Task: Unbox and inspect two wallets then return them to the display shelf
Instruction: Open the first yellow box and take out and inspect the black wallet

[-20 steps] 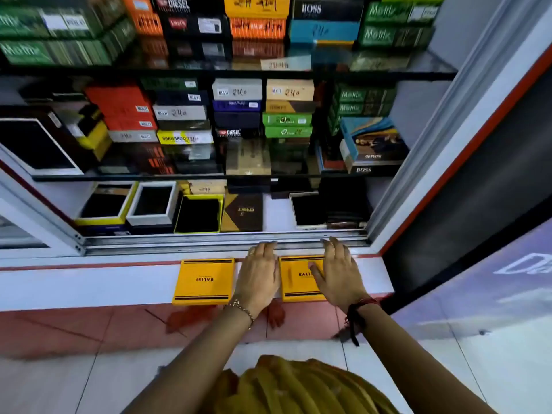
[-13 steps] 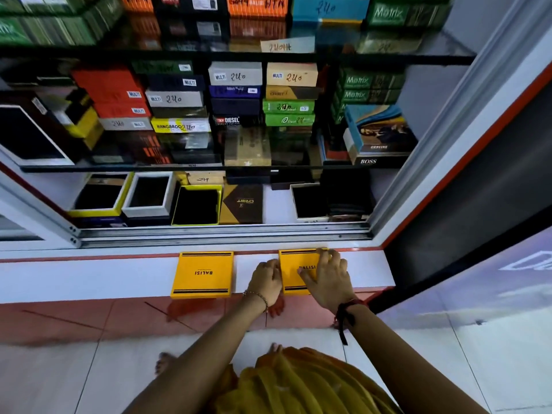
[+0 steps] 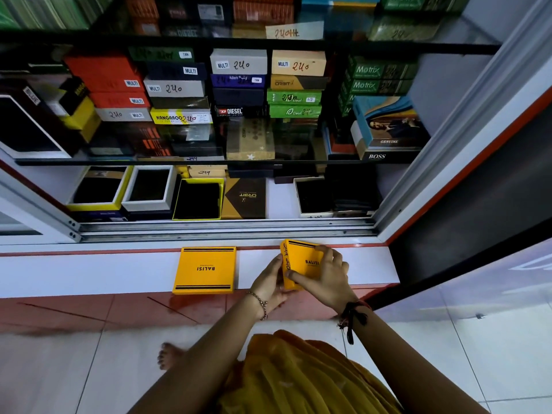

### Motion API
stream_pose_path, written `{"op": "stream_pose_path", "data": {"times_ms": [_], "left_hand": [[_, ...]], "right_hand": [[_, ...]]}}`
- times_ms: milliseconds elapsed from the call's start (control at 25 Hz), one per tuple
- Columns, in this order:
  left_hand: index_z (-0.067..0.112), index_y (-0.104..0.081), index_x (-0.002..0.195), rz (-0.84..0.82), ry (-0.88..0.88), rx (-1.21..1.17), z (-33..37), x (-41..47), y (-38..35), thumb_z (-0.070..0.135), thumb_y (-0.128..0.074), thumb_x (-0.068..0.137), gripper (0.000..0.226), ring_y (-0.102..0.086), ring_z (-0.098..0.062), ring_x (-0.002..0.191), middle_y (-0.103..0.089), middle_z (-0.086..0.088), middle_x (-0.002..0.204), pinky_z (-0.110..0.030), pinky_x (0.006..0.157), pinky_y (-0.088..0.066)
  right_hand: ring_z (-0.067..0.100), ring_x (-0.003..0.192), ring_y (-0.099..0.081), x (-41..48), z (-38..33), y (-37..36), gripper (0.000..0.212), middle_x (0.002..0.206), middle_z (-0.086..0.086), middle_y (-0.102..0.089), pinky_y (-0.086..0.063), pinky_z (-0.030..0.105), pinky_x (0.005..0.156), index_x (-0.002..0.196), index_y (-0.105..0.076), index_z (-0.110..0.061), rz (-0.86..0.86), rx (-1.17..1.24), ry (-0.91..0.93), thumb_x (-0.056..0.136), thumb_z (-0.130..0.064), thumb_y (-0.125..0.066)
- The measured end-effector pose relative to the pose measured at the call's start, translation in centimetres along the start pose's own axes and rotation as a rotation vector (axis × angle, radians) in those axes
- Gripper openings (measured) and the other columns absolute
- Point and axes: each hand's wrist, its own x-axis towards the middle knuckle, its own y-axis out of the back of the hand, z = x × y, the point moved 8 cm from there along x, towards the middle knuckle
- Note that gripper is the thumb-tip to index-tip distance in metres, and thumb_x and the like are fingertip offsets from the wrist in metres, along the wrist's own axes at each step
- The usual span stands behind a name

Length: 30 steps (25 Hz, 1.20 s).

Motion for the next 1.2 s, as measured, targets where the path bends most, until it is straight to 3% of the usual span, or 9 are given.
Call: {"op": "stream_pose_path", "data": {"times_ms": [160,280,400,520,600,720,920,1080,1200], "left_hand": [[0.014,-0.059,0.129,-0.004,0.032,-0.123,-0.7,-0.4,-0.5,0.056,-0.035,0.097,0.058,-0.071,-0.030,0.102,-0.072,-0.017,0.117,-0.051,0.090,-0.057],[0.014,-0.056,0.132,0.098,-0.034,-0.147,-0.1,-0.6,1.1,0.054,-0.038,0.097,0.056,-0.065,-0.038,0.112,-0.067,-0.019,0.125,-0.060,0.096,-0.052],[0.018,-0.065,0.114,0.146,-0.094,-0.191,1.0,-0.8,2.7,0.051,-0.045,0.096,0.042,-0.069,-0.035,0.098,-0.072,-0.014,0.111,-0.051,0.069,-0.063],[0.022,-0.064,0.105,0.195,-0.087,-0.104,1.8,-1.0,2.8,0.050,-0.042,0.097,0.037,-0.068,-0.032,0.093,-0.070,-0.010,0.107,-0.043,0.056,-0.062],[0.025,-0.061,0.106,0.265,-0.152,0.030,2.2,-1.1,2.8,0.041,-0.040,0.101,0.027,-0.065,-0.034,0.098,-0.064,-0.010,0.115,-0.044,0.061,-0.064],[0.017,-0.055,0.127,0.440,-0.358,0.473,3.7,-1.3,3.6,0.022,-0.039,0.103,0.030,-0.057,-0.032,0.119,-0.060,-0.012,0.133,-0.038,0.096,-0.052],[0.010,-0.064,0.123,0.488,-0.473,0.708,5.1,-1.5,2.2,0.013,-0.052,0.097,0.030,-0.060,-0.028,0.119,-0.067,-0.011,0.125,-0.028,0.095,-0.044],[0.010,-0.061,0.132,0.436,-0.449,0.766,5.2,-1.4,2.1,0.008,-0.056,0.094,0.039,-0.058,-0.025,0.124,-0.064,-0.011,0.132,-0.035,0.107,-0.046],[0.013,-0.062,0.130,0.473,-0.458,0.784,5.4,-2.0,2.4,0.006,-0.061,0.090,0.041,-0.062,-0.023,0.118,-0.068,-0.007,0.126,-0.033,0.098,-0.051]], "right_hand": [[0.027,0.129,-0.034,-0.9,-0.7,0.0,0.108,0.136,0.001,-0.039,-0.039,0.041,0.102,0.144,-0.032,-0.023,-0.017,0.165,0.016,0.058,-0.081,-0.063],[0.025,0.126,-0.051,-1.2,0.0,0.9,0.085,0.136,0.001,-0.053,-0.051,0.035,0.094,0.139,-0.043,-0.025,-0.055,0.618,-0.009,0.070,-0.074,-0.055],[0.030,0.115,-0.067,-1.7,1.3,0.9,0.055,0.130,0.010,-0.069,-0.057,0.050,0.089,0.125,-0.063,-0.027,-0.209,1.267,-0.115,0.082,-0.058,-0.046],[0.039,0.112,-0.066,-2.3,3.4,-0.1,0.045,0.125,0.021,-0.068,-0.060,0.057,0.085,0.123,-0.062,-0.012,-0.191,1.483,-0.232,0.098,-0.039,-0.036],[0.039,0.108,-0.065,-2.4,5.0,-0.5,0.033,0.123,0.022,-0.061,-0.062,0.048,0.081,0.120,-0.056,-0.012,-0.080,1.371,-0.290,0.105,-0.031,-0.034],[0.033,0.100,-0.064,-2.1,6.4,0.6,0.023,0.121,0.017,-0.063,-0.057,0.037,0.073,0.126,-0.053,-0.017,0.104,0.929,-0.245,0.107,-0.028,-0.044],[0.033,0.102,-0.070,-1.7,5.4,1.3,0.008,0.111,0.014,-0.074,-0.058,0.043,0.085,0.101,-0.066,-0.027,0.196,0.461,-0.055,0.097,-0.021,-0.063],[0.024,0.096,-0.068,-1.0,5.3,1.7,0.050,0.132,0.009,-0.065,-0.053,0.022,0.074,0.128,-0.066,-0.016,0.134,0.253,0.033,0.083,-0.029,-0.080],[0.020,0.101,-0.063,-0.6,5.1,2.0,0.068,0.139,0.006,-0.061,-0.050,0.020,0.073,0.138,-0.059,-0.024,0.103,0.143,0.078,0.077,-0.040,-0.083]]}}
